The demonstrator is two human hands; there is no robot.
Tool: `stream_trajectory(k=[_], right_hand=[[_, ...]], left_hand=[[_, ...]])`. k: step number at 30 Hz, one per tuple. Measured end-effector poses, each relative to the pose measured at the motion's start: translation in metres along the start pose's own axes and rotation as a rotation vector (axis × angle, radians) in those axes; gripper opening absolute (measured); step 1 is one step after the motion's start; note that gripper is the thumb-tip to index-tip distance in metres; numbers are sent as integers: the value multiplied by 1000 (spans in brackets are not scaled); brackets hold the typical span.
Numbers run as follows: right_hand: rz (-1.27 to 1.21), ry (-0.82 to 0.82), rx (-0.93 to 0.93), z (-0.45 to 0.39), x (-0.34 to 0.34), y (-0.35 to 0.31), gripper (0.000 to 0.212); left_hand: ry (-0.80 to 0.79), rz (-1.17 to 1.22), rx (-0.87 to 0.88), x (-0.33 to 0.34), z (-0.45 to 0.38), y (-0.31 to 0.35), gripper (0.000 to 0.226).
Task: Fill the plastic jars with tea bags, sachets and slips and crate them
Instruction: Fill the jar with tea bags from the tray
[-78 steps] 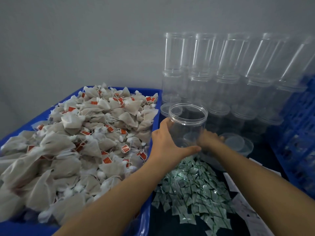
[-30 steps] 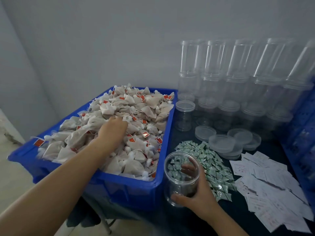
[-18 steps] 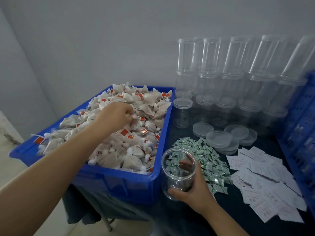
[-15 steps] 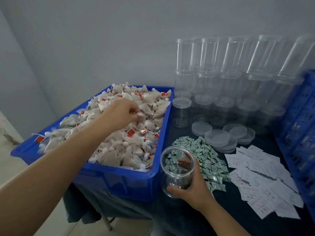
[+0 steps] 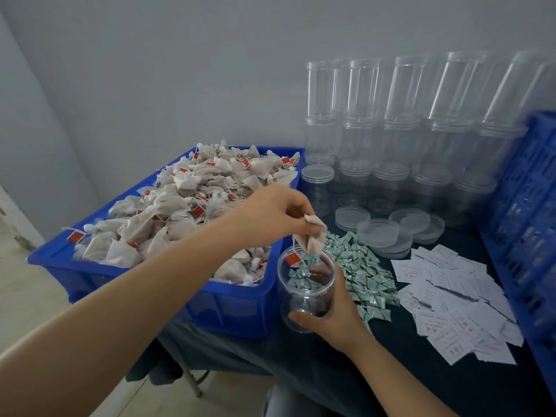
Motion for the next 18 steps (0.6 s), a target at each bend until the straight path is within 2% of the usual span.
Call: stream_trajectory(k=[10, 13, 14, 16, 18], right_hand=[[-29, -9, -44, -1, 1, 0, 104], [-20, -13, -40, -1, 1, 2, 103], [-15, -12, -38, -1, 1, 1, 103], [1, -3, -42, 0, 0, 0, 103], [22, -1, -42, 0, 0, -2, 102]], left_hand=[[-175, -398, 14, 56, 3, -15, 14], [-281, -645, 50, 70, 0, -13, 14], [-312, -692, 55, 74, -1, -12, 22], [-383, -728, 55, 81, -5, -12, 37], [-498, -728, 20, 87, -11, -16, 32]])
Point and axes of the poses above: each hand's wrist, its own z-axis away from the middle knuckle, its own x-axis out of the palm, y = z × x, the point moved 5 cm from there along -z, towards the middle knuckle, and after that the axes turned 9 degrees about z, right-handed, at the moved point
